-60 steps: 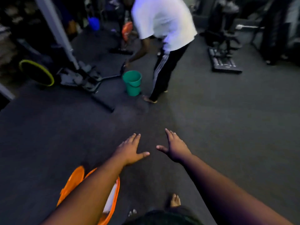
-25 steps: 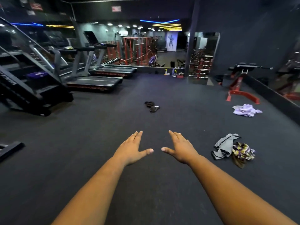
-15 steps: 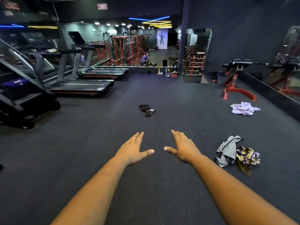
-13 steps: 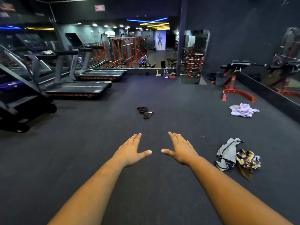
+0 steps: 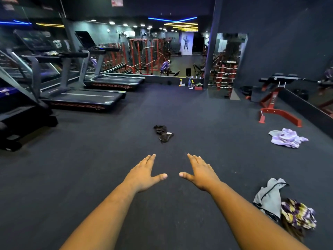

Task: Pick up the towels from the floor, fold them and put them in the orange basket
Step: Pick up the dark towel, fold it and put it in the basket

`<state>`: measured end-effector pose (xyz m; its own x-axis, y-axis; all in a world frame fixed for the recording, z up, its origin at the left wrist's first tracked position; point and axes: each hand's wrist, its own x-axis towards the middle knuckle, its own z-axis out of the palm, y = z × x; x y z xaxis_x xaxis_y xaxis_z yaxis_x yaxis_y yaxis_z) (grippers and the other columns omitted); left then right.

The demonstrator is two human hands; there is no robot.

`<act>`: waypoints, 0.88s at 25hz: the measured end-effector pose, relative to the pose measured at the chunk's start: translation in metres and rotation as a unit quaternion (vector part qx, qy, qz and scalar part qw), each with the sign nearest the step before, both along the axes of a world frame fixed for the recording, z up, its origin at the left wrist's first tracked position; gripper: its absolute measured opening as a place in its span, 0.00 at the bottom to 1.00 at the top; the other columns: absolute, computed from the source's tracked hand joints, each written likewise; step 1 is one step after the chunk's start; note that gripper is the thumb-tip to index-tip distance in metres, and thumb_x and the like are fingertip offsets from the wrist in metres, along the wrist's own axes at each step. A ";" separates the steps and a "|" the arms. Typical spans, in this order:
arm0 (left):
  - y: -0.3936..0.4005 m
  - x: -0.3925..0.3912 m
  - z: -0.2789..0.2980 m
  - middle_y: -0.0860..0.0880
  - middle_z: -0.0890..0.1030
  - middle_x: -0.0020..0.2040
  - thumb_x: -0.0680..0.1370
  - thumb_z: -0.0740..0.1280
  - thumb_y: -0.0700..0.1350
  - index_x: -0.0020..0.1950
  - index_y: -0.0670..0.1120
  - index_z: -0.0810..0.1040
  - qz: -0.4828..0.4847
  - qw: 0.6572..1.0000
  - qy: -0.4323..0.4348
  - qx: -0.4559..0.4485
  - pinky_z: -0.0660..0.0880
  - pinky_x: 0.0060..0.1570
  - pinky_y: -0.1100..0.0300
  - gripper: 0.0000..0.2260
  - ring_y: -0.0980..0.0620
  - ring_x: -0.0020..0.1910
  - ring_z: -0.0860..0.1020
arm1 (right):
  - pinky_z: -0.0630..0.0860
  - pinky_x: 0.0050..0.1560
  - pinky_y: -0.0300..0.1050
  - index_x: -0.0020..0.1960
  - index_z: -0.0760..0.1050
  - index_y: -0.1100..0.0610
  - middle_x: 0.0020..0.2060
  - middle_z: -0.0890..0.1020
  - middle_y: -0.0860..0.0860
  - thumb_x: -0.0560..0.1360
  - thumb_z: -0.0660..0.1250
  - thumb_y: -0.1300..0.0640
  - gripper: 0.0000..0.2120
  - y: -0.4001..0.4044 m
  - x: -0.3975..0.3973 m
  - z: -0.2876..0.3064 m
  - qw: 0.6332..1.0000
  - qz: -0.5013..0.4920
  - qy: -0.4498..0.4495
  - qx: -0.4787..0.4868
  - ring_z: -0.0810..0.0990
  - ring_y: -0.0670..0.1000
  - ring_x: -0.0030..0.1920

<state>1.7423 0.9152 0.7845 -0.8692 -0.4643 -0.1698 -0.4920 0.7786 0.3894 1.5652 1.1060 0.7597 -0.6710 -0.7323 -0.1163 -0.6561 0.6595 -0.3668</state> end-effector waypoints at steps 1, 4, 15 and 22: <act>-0.019 -0.019 -0.004 0.52 0.46 0.84 0.74 0.60 0.75 0.84 0.54 0.42 0.000 1.000 0.001 0.003 0.56 0.79 0.49 0.48 0.51 0.82 0.48 | 0.52 0.80 0.62 0.83 0.42 0.48 0.83 0.51 0.51 0.74 0.59 0.26 0.49 -0.019 -0.019 -0.002 1.000 0.001 0.002 0.003 0.48 0.53 0.82; -0.075 -0.072 -0.012 0.52 0.46 0.84 0.74 0.60 0.75 0.84 0.54 0.42 -0.006 1.000 0.012 0.006 0.55 0.79 0.49 0.48 0.51 0.82 0.48 | 0.52 0.80 0.62 0.83 0.42 0.48 0.83 0.51 0.51 0.74 0.59 0.26 0.49 -0.076 -0.072 -0.006 1.000 -0.003 0.009 -0.001 0.47 0.53 0.82; -0.308 -0.261 -0.010 0.51 0.46 0.84 0.74 0.59 0.75 0.84 0.53 0.41 -0.034 0.999 -0.018 0.005 0.56 0.78 0.49 0.49 0.51 0.82 0.49 | 0.53 0.80 0.61 0.83 0.41 0.48 0.83 0.50 0.51 0.75 0.59 0.27 0.48 -0.295 -0.245 0.003 1.000 -0.021 0.001 0.005 0.48 0.54 0.82; -0.409 -0.408 -0.020 0.51 0.45 0.84 0.72 0.58 0.76 0.84 0.52 0.41 -0.036 0.999 -0.023 -0.006 0.55 0.79 0.50 0.50 0.51 0.83 0.48 | 0.52 0.80 0.61 0.83 0.41 0.47 0.83 0.50 0.51 0.75 0.60 0.27 0.48 -0.402 -0.393 -0.017 1.000 -0.016 -0.004 -0.012 0.47 0.53 0.82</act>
